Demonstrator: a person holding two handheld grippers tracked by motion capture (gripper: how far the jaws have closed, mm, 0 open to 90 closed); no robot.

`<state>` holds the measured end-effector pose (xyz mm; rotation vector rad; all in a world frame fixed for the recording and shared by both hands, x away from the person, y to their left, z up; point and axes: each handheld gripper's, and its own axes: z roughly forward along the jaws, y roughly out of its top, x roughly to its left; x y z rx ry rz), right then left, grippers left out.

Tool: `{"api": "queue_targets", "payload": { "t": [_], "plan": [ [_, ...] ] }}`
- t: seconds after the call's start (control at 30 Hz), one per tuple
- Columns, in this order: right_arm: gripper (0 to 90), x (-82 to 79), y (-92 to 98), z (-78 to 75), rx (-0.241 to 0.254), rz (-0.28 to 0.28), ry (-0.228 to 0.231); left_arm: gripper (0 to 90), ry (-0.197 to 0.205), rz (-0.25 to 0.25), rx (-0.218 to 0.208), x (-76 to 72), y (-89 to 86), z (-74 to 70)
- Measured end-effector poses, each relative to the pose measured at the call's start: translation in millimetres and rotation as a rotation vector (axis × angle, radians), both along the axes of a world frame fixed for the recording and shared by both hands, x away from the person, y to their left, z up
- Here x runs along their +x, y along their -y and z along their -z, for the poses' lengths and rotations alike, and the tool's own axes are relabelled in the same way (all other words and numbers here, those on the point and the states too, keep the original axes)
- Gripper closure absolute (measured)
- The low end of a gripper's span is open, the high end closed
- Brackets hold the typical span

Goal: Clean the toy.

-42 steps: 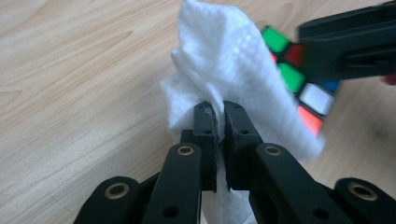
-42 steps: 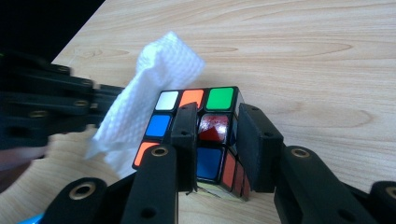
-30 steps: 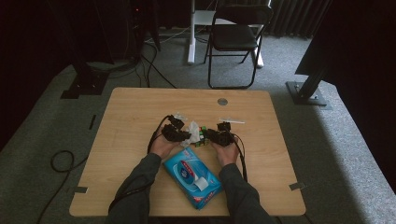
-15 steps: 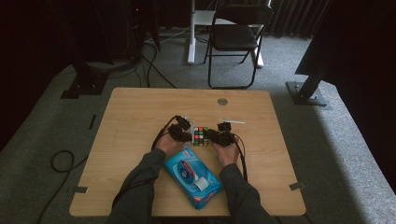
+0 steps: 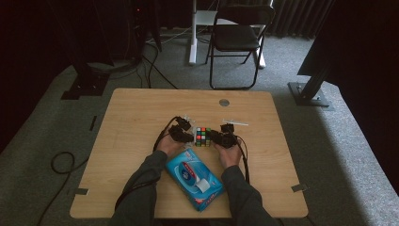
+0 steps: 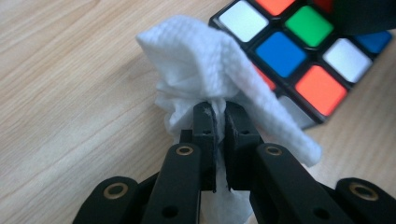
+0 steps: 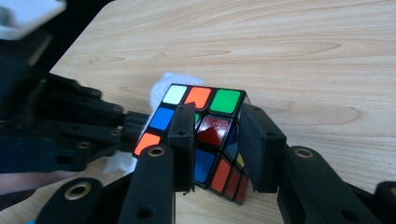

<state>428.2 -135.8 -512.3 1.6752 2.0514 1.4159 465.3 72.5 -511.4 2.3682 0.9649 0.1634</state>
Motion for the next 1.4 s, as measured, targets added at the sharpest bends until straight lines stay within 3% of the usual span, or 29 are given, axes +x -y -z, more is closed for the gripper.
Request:
{"api": "queue_targets", "payload": {
  "t": [0.1, 0.3, 0.43, 0.57, 0.7, 0.87, 1.2, 1.4],
  "plan": [
    [66.6, 0.2, -0.1, 0.1, -0.002, 0.001, 0.003, 84.7, 0.023, 0.012, -0.045, -8.7, -7.5, -12.3],
    [66.5, 0.5, -0.6, 0.4, 0.001, 0.009, 0.001, 84.7, 0.051, 0.036, -0.078, -15.7, -8.1, -24.9],
    [66.7, 0.4, -0.6, 0.3, 0.0, 0.012, 0.0, 84.7, 0.044, 0.036, -0.062, -14.3, -3.8, -21.9],
    [67.4, 0.0, -0.3, 0.8, 0.007, 0.016, 0.0, 84.8, 0.035, 0.04, 0.0, -12.7, 1.8, -12.7],
    [67.6, -0.5, -0.4, 1.1, 0.008, 0.019, 0.004, 84.8, 0.019, 0.035, 0.016, -10.1, 3.8, -5.2],
    [67.7, -1.0, -1.1, 0.9, 0.008, 0.023, 0.004, 84.7, 0.004, 0.039, 0.073, -5.9, 10.1, 4.9],
    [67.0, -1.5, -0.7, 0.2, -0.002, 0.023, 0.005, 84.5, 0.017, 0.029, 0.063, -6.9, 9.8, 6.6],
    [56.8, -2.5, 2.4, -2.6, -0.035, 0.038, 0.014, 84.5, 0.014, 0.006, 0.023, -7.9, 3.3, 7.5]
  ]
}}
